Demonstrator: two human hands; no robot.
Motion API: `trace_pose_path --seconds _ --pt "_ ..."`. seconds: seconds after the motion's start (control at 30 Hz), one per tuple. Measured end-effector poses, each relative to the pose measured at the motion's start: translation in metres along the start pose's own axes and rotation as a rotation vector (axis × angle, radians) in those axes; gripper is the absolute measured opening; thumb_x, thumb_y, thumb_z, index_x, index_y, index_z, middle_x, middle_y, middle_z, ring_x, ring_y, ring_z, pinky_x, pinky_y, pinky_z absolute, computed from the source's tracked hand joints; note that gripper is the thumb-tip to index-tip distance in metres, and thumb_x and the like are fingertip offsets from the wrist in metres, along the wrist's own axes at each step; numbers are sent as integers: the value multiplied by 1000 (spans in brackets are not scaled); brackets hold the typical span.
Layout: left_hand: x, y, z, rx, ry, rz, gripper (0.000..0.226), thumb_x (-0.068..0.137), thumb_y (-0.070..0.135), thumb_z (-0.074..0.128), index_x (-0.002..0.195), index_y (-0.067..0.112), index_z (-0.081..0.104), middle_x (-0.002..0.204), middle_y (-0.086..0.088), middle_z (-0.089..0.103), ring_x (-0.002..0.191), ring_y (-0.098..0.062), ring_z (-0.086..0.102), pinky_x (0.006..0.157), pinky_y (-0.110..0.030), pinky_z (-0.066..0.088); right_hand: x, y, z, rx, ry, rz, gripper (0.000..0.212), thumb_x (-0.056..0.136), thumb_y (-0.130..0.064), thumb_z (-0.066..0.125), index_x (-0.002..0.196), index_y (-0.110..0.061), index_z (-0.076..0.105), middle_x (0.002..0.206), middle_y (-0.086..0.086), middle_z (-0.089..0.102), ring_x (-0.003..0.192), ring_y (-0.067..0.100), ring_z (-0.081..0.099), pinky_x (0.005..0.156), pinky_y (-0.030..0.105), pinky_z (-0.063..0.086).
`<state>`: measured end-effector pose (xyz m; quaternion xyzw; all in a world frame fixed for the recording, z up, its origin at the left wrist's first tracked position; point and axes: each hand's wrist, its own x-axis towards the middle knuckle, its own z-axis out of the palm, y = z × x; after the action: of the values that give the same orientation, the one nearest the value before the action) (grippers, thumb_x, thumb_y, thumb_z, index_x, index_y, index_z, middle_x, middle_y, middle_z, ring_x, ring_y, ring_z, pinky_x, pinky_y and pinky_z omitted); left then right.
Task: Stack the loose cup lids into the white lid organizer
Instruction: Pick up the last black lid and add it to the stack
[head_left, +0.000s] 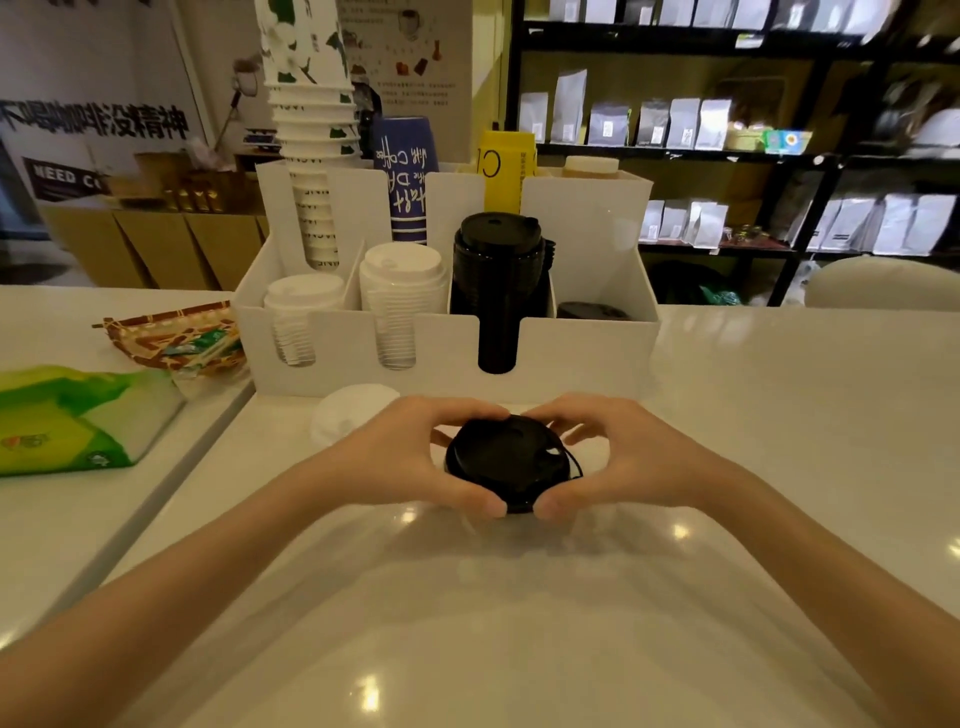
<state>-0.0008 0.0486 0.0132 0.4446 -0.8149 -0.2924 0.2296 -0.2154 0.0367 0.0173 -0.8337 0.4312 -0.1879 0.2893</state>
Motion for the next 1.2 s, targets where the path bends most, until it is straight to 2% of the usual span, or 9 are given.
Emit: trace_pose_path --seconds 0.17,0.3,0.43,0.53,0.7,0.83,0.97,1.07,1.2 --pt "24 11 -28 55 -11 16 77 48 54 72 120 40 49 120 18 58 112 3 50 94 -18 43 17 -11 -27 -45 53 -21 59 58 -38 80 112 -34 56 108 -18 60 101 1 54 91 23 44" --pt "41 20 -50 62 9 38 72 50 49 75 117 43 49 118 17 59 110 4 51 90 -13 44 30 -22 -48 -45 107 -27 62 60 -35 78 117 -28 56 111 -8 60 103 6 53 93 27 43" --pt "58 28 -76 31 80 72 71 53 39 80 119 34 53 116 11 63 107 1 56 91 -14 45 43 -28 -69 38 208 -51 65 52 -43 75 113 -31 58 104 -11 64 102 8 57 95 30 44" --pt "69 35 -94 13 99 110 67 51 42 78 114 37 56 112 17 63 104 5 57 88 -11 45 56 -29 -83 72 286 -69 73 49 -47 80 117 -31 57 105 -10 66 102 11 60 93 34 46" --pt "83 38 -113 -157 234 170 54 52 39 76 104 36 62 113 12 65 103 -2 60 90 -16 48 77 -31 -97 176 397 -174 51 57 -42 73 105 -42 60 104 -15 67 100 5 61 92 31 47" --pt "93 36 -114 -248 326 207 51 55 28 77 104 31 63 109 11 66 102 -5 62 89 -23 51 91 -25 -98 280 492 -212 59 53 -45 75 110 -35 61 111 -12 66 106 7 59 95 34 46" --pt "105 27 -111 -256 430 196 57 47 42 77 102 33 64 113 13 63 105 -7 61 92 -31 51 103 -18 -96 265 577 -212 55 56 -46 79 107 -33 63 111 -18 64 108 2 56 92 24 42" --pt "116 19 -107 -239 507 163 62 46 46 83 104 34 63 114 16 61 106 -8 60 95 -34 50 112 -13 -94 257 637 -209 44 62 -40 70 105 -31 64 108 -23 61 111 -1 52 93 19 39" --pt "129 11 -95 -151 601 121 63 53 47 73 111 28 60 119 9 60 110 -11 56 95 -36 48 125 2 -88 196 691 -158 35 80 -36 61 114 -31 61 118 -11 62 115 7 50 99 30 38"
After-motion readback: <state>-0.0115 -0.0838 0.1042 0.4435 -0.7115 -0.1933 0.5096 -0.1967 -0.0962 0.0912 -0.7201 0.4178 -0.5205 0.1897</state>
